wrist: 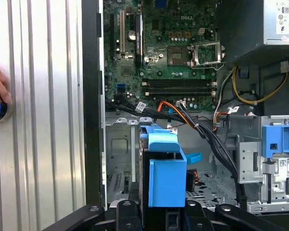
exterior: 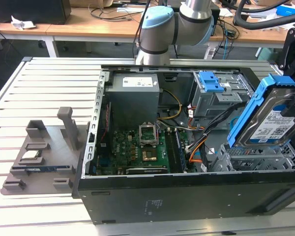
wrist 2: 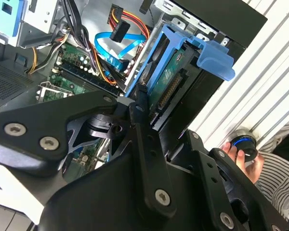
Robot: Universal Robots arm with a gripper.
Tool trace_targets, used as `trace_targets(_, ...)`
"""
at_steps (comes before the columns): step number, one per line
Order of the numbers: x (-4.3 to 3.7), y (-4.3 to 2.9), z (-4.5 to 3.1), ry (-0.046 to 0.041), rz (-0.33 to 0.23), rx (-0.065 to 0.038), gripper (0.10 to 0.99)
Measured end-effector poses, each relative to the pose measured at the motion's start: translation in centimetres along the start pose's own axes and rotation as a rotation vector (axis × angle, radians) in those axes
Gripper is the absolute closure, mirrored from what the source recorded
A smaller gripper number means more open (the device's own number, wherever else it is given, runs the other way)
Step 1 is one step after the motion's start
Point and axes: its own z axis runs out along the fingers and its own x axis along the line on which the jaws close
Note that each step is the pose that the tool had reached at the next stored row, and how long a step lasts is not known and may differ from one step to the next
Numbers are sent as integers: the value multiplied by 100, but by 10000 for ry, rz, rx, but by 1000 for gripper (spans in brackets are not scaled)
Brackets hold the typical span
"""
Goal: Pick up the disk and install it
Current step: 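Insert the disk into the insertion slot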
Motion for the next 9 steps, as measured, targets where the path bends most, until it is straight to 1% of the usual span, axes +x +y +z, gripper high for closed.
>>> trace_targets(3, 1, 0, 29, 50, -1, 2, 733)
trace_targets(4, 2, 0, 42, 86, 0, 3, 733)
trace_targets(5, 2, 0, 51, 163, -1, 4, 733)
trace_targets(6, 3, 0, 62, 216, -1, 6, 733)
trace_targets(9, 3, 0, 80, 215, -1, 6, 733)
